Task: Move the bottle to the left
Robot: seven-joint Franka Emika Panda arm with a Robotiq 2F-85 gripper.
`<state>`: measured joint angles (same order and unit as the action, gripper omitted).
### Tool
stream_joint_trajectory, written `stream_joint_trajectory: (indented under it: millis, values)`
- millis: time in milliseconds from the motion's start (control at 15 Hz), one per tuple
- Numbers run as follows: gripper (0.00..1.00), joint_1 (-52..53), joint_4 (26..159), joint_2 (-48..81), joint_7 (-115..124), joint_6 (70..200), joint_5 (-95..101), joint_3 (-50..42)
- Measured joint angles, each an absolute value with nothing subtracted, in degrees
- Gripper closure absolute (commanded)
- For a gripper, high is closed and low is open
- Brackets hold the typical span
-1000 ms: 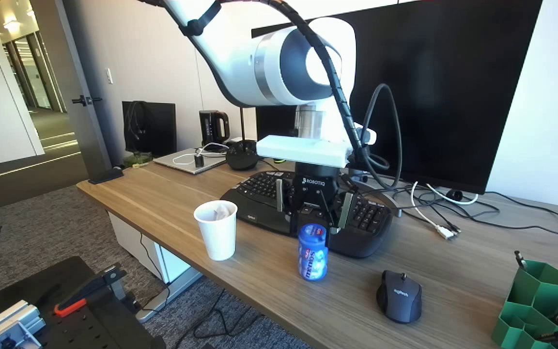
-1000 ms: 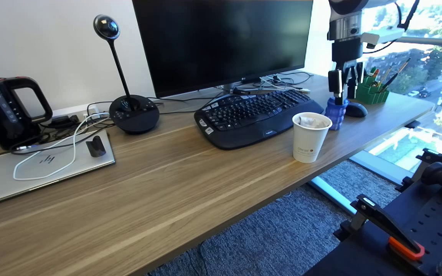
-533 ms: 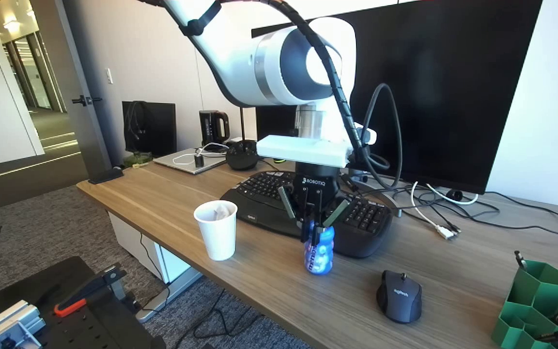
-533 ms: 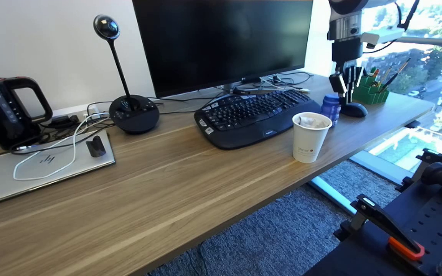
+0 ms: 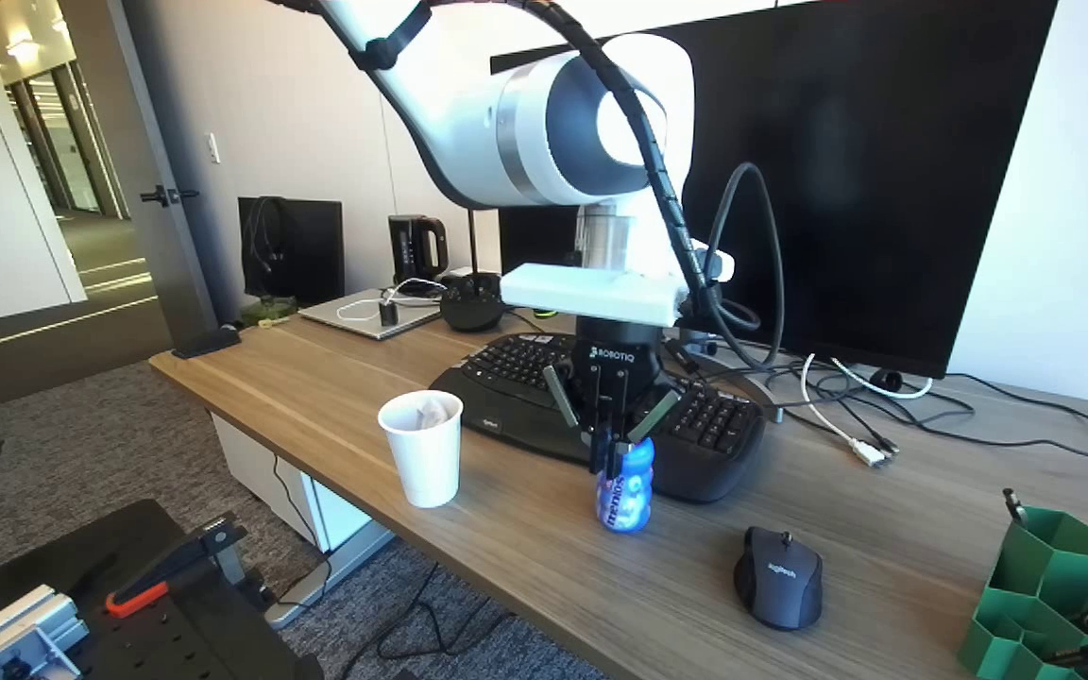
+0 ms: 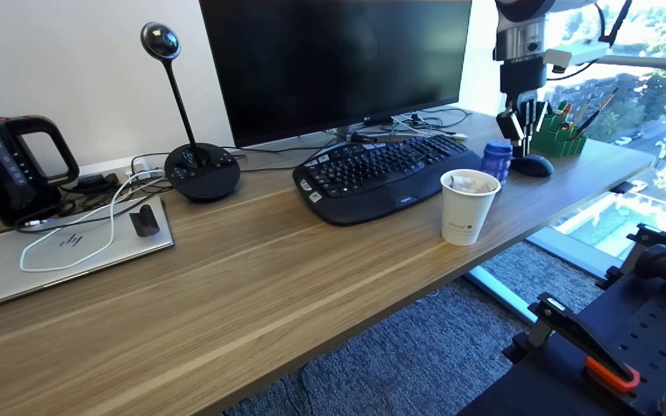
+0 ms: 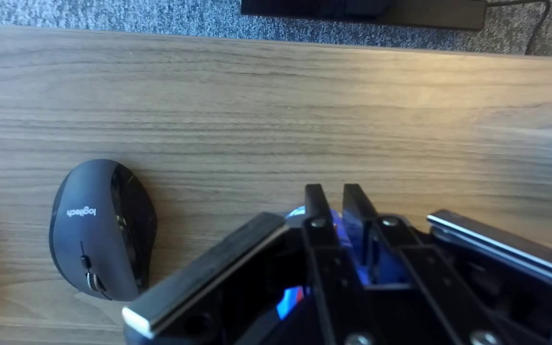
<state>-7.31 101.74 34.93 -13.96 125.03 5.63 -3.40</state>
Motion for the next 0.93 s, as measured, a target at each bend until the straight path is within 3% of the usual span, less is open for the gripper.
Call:
stream_joint_trajectory:
  millis: [267, 333, 400, 600, 933]
  values:
    - [1.0, -7.31, 101.72, 34.93, -13.96, 125.28, 5.65, -3.44]
    - [0.74, -7.31, 101.72, 34.93, -13.96, 125.47, 5.65, -3.45]
    - [0.73, -7.31, 101.72, 34.93, -13.96, 125.73, 5.65, -3.45]
    - [0.54, -7.31, 101.71, 34.9, -13.96, 126.39, 5.65, -3.51]
    - [0.16, -7.31, 101.71, 34.88, -13.96, 127.71, 5.65, -3.6]
